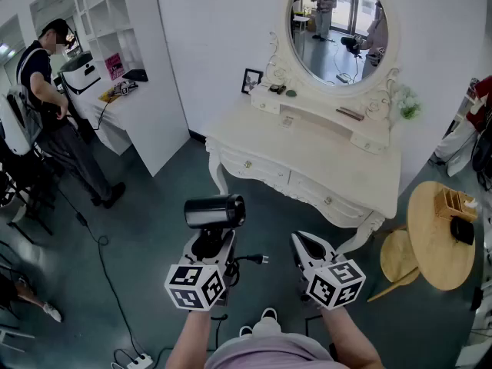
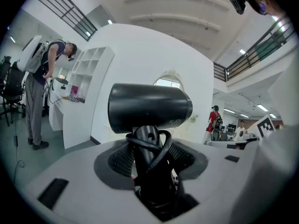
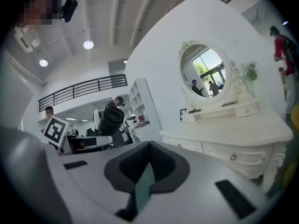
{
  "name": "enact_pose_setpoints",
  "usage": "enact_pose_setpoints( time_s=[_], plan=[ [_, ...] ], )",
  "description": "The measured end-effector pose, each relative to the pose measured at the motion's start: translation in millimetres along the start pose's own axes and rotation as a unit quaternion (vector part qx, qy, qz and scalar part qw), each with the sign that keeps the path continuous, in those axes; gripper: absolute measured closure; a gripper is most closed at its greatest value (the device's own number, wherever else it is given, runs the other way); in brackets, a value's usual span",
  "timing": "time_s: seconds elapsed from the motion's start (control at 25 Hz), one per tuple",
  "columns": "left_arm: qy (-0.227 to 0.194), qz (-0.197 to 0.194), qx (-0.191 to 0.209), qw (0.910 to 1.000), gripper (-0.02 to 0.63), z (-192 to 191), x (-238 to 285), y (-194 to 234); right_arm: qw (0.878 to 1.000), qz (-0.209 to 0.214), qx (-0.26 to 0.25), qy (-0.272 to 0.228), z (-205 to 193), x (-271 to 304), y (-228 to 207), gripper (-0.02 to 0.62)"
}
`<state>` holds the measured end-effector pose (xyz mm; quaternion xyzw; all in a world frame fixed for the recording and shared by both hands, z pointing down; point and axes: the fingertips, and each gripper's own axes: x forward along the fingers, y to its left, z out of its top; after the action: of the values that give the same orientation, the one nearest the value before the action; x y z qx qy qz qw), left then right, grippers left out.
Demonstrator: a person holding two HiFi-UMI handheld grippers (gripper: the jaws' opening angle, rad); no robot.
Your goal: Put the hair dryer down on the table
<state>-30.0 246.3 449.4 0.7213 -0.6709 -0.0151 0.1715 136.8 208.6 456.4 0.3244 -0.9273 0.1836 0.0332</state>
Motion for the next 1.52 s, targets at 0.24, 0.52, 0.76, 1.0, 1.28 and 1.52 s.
enact_pose_setpoints(
  time_s=[0.24,0.52,0.76,1.0,1.28,1.52],
  plan=[
    [0.009,0.003,0.003,0.9999,0.394,-4,20,-3,1.0,-0.005,0.01,0.009,-3,9,-22,0.594],
    [0.008,0.011,0.003,0.9999,0.394,-2,39,-6,1.0,-0.015,0.005,0.014,3,16,-50,0.594],
    [0.012,0.017,-0.002,0.9998,0.394,0,59,-4,1.0,-0.015,0.013,0.013,8,30,-64,0.592],
    [0.016,0.016,-0.003,0.9997,0.394,0,86,13,1.0,-0.008,0.015,0.01,15,58,-71,0.593],
    [0.01,-0.005,-0.005,0.9999,0.394,24,157,48,0.999,-0.029,0.006,-0.011,44,120,-101,0.593],
    [0.007,-0.02,-0.006,0.9998,0.394,59,230,88,0.998,-0.053,0.008,-0.014,71,190,-128,0.593]
  ],
)
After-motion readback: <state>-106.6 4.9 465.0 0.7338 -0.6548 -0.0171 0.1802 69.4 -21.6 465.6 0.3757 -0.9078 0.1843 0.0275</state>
